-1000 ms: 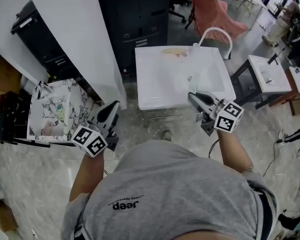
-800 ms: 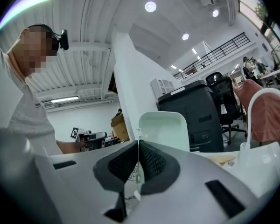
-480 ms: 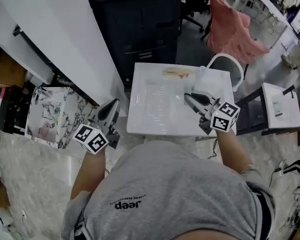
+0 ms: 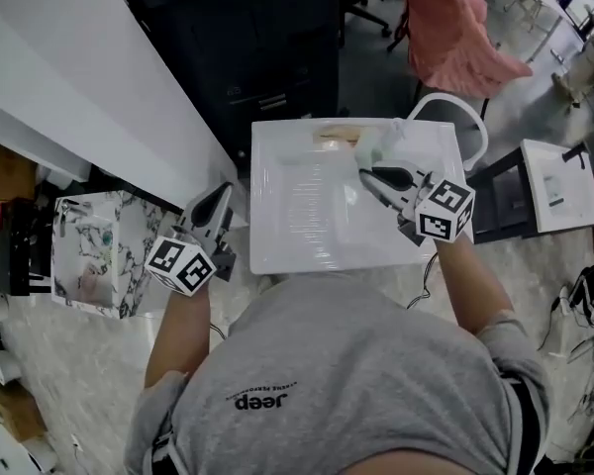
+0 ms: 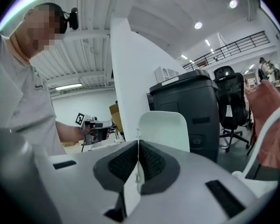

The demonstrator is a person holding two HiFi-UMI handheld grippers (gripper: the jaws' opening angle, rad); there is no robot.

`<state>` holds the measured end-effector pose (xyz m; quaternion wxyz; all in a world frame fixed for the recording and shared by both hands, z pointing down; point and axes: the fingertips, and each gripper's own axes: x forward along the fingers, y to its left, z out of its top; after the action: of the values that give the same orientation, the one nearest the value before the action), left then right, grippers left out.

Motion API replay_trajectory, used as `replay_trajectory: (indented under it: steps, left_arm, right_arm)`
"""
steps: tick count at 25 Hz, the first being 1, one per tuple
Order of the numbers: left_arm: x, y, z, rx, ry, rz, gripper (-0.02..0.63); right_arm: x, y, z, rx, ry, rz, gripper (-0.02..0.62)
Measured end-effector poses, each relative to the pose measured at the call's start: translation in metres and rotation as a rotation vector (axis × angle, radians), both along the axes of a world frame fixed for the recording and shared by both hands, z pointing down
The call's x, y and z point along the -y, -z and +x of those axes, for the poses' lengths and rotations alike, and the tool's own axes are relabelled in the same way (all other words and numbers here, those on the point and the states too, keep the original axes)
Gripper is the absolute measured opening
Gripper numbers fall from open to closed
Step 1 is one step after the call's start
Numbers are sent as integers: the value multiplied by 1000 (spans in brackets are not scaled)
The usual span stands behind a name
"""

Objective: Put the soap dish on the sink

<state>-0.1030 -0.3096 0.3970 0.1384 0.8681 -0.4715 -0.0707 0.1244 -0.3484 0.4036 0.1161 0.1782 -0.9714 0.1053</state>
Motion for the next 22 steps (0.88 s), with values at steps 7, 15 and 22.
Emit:
replay_trajectory:
  steps: [7,15,22]
  left_arm:
    - [30,-12,-17,16,-72,7,14]
    - [51,-34,-41,40,-77,-22,14]
    - [73,-68,-58,62,-79,-50,14]
  right_arm:
    - [27,6,-36,-151,23,65,64]
    - [74,-22,-89,-405,170,126,64]
    - [112,-94,-136,-651,348,83,64]
